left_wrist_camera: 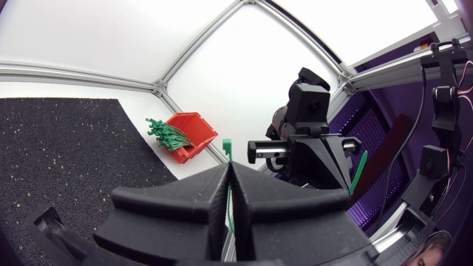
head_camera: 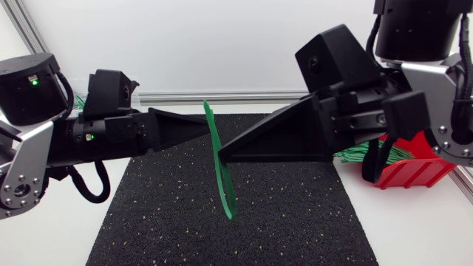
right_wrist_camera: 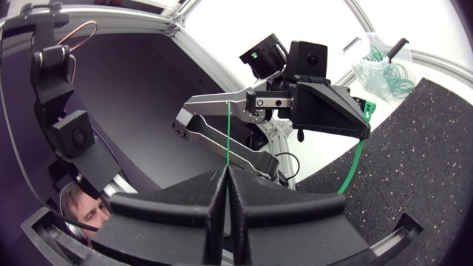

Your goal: Take a green cable tie from the red box, thread the tail through the head to close it, then place it in the transparent bin on the left.

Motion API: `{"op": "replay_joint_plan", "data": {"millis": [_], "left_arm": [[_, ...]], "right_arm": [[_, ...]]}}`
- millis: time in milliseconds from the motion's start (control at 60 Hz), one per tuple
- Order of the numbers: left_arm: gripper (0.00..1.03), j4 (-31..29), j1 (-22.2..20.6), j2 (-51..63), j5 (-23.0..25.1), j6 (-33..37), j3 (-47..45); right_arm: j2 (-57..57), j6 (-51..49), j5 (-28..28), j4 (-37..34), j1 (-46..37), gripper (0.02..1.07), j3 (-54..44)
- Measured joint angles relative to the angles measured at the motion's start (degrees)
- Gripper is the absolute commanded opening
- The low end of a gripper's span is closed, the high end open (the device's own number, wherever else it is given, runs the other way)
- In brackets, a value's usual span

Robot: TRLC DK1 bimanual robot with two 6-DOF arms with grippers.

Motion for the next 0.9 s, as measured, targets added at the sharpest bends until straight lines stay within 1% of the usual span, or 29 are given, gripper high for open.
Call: {"op": "replay_joint_plan", "data": {"millis": [133, 233, 300, 383, 467, 683, 800, 900], "left_arm": [[0.04, 0.59, 0.11, -0.37, -0.02, 0.02, -0.02], [0.04, 0.96, 0.02, -0.94, 0.00, 0.00, -0.02], [0.04, 0.98, -0.48, -1.40, -0.57, 0.00, -0.02], [0.04, 0.96, -2.01, -2.49, -1.81, -0.26, -0.22], [0.04, 0.96, -4.24, -4.44, -4.17, -0.79, -0.81], [0.04, 0.92, -11.45, -8.46, -10.49, -1.53, -1.25], [0.04, 0.92, -13.60, -9.29, -12.13, -1.53, -2.03], [0.04, 0.92, -14.34, -9.53, -13.68, -1.44, -3.30]], "right_arm": [[0.02, 8.98, 0.26, 0.00, -0.70, 0.08, 0.68], [0.02, 17.75, 1.77, 0.61, -1.49, 0.08, 1.16], [0.00, 21.79, 2.36, 0.31, -1.84, 0.08, 1.73], [-0.07, 24.50, 2.84, -4.59, -1.84, 0.08, 3.52], [-0.52, 25.62, 2.89, -8.79, -1.77, 0.08, 4.72], [-3.08, 27.10, 4.37, -18.18, -0.68, 0.08, 5.84], [-4.83, 27.34, 4.74, -23.23, 0.66, 0.08, 6.54], [-6.19, 27.52, 4.74, -26.97, 1.44, 0.08, 7.69]]}}
